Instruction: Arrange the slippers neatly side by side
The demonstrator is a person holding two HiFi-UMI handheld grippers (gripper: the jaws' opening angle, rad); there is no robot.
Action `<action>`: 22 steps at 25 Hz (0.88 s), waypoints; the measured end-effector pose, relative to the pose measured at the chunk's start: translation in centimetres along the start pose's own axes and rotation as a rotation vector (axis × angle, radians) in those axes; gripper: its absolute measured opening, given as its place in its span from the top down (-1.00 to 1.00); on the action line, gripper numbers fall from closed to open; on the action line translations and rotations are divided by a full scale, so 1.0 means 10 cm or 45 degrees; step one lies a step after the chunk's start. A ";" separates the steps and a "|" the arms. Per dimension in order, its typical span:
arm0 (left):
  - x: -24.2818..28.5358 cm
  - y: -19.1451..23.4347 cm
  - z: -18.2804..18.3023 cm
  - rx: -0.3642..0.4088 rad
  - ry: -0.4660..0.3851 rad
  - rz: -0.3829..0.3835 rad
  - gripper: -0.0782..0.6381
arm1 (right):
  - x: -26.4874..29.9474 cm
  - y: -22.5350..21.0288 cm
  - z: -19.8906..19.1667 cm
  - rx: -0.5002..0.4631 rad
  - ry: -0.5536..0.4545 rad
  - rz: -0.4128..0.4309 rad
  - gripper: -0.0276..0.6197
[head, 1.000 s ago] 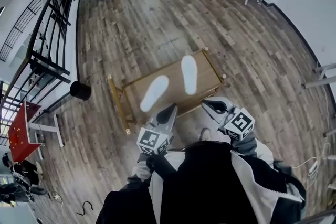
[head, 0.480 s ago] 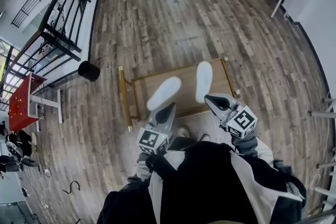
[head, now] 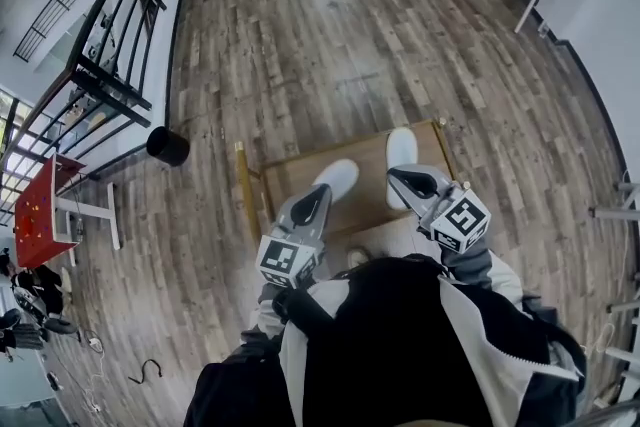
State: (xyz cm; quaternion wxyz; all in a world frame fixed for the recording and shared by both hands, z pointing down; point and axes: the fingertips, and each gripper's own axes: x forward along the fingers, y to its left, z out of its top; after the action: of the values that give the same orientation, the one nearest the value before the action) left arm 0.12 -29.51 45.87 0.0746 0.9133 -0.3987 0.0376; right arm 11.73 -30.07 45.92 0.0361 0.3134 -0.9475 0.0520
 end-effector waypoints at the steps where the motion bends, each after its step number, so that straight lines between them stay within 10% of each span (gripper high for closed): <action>1: 0.01 0.04 -0.01 0.002 0.000 -0.006 0.74 | 0.03 0.00 0.00 -0.002 0.000 -0.006 0.90; 9: 0.08 0.09 -0.05 0.000 0.005 -0.026 0.74 | 0.15 -0.02 -0.05 -0.001 0.027 0.024 0.90; 22: 0.20 0.28 -0.04 -0.038 -0.049 0.222 0.74 | 0.26 -0.32 0.02 -0.034 0.089 0.223 0.90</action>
State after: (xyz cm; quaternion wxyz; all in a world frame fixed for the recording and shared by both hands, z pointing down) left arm -0.57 -32.73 46.78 0.0771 0.8745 -0.4785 0.0206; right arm 11.53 -34.19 46.20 0.0687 0.2269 -0.9700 0.0534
